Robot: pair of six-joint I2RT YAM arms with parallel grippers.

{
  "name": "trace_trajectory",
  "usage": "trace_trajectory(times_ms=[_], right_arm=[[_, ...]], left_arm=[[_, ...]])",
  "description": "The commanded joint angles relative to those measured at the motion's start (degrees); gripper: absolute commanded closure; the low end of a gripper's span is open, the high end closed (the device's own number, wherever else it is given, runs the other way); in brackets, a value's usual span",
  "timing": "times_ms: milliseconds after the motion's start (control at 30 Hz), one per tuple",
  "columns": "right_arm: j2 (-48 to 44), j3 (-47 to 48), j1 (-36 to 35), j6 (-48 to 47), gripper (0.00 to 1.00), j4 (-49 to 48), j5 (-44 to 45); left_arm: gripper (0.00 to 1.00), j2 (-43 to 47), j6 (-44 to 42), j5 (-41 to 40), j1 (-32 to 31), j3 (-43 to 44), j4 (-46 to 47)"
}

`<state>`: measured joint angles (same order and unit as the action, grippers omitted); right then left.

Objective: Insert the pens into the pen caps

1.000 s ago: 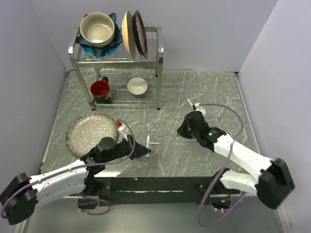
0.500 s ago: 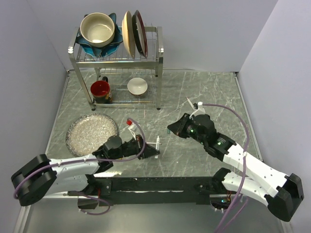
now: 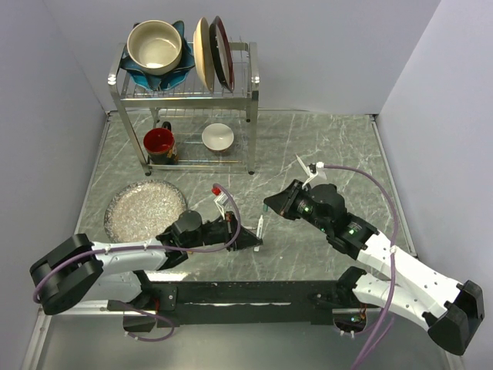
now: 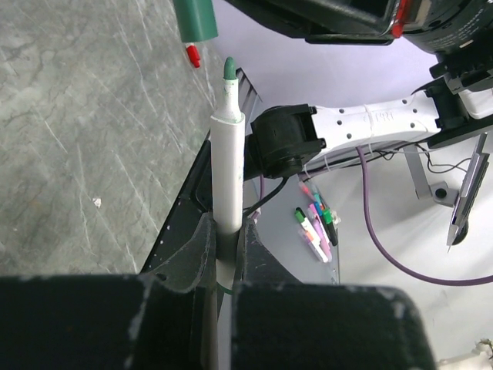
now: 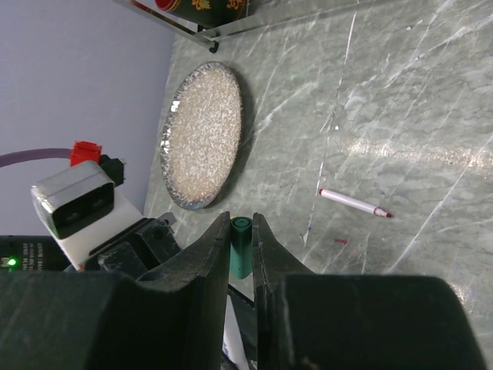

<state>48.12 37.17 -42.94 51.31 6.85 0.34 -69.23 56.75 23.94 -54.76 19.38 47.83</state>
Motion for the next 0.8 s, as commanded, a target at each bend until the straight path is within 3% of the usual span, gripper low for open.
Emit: trace_trajectory(times_ms=[0, 767], right_arm=[[-1.7, 0.2, -0.4, 0.5, 1.00, -2.2, -0.2], [-2.8, 1.2, -1.2, 0.7, 1.00, -1.8, -0.8]], left_arm=[[0.99, -0.7, 0.5, 1.7, -0.4, 1.4, 4.7], [0.99, -1.3, -0.4, 1.8, -0.5, 2.3, 3.6]])
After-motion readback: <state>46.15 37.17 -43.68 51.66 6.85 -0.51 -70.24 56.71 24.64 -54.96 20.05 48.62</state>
